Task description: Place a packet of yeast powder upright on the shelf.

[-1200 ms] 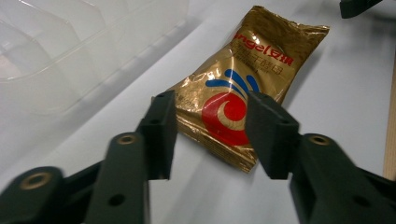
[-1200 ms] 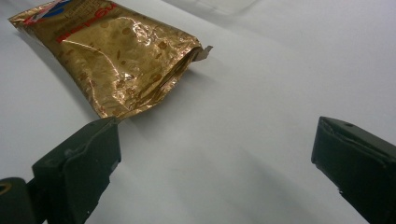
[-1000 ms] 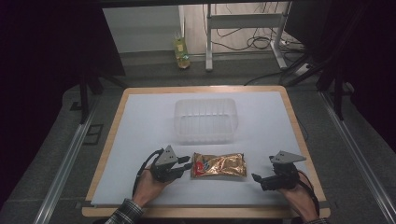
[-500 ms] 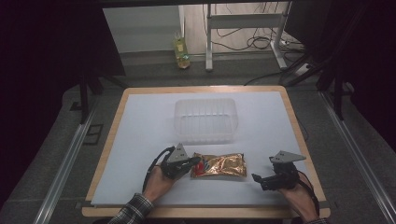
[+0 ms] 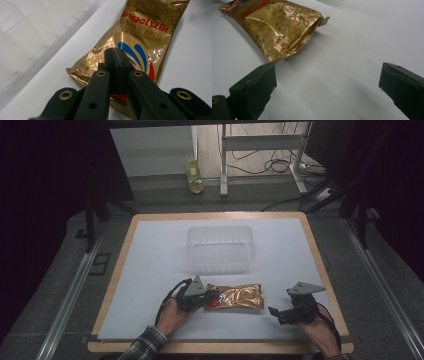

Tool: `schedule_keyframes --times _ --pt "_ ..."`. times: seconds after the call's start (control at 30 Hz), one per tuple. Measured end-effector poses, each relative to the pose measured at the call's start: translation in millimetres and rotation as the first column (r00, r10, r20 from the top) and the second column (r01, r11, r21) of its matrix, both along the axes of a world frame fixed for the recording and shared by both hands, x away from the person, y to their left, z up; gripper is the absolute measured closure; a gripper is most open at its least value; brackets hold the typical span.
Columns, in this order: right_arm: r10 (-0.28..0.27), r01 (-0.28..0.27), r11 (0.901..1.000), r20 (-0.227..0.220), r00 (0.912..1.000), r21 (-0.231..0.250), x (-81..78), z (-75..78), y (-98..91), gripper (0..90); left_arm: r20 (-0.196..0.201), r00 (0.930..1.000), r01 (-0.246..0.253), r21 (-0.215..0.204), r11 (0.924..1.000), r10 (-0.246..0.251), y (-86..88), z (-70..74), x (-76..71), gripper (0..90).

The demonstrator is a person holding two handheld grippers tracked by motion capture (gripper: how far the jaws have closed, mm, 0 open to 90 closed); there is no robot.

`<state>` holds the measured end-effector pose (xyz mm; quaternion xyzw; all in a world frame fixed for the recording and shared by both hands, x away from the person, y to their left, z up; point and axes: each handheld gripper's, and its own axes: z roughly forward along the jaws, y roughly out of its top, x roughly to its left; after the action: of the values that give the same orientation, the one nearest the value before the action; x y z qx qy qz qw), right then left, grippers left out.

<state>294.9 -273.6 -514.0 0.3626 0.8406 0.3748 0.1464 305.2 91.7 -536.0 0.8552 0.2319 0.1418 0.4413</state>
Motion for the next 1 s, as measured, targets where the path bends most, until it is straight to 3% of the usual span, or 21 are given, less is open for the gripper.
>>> schedule_keyframes --times 0.17,0.43,0.83,1.0 --pt "-0.012 0.012 0.9998 -0.014 0.9998 0.013 0.5 0.2 0.7 1.4 0.005 1.0000 -0.001 0.013 0.9999 0.001 -1.0 0.1 -0.6 89.5" --pt "-0.017 0.023 0.9971 -0.075 0.9970 0.073 1.3 3.5 -0.5 1.4 0.007 1.0000 0.003 0.037 0.9993 -0.003 -0.8 0.9 -1.3 89.6" --pt "-0.023 0.025 0.9986 -0.037 0.9990 0.048 -1.7 9.2 0.4 9.1 0.002 1.0000 0.009 0.057 0.9983 -0.009 0.7 1.5 -2.1 89.6" --pt "-0.024 0.026 0.9987 -0.041 0.9989 0.044 -2.7 10.8 0.9 11.9 -0.004 0.9999 0.010 0.099 0.9951 -0.009 1.9 1.0 -2.7 89.6"
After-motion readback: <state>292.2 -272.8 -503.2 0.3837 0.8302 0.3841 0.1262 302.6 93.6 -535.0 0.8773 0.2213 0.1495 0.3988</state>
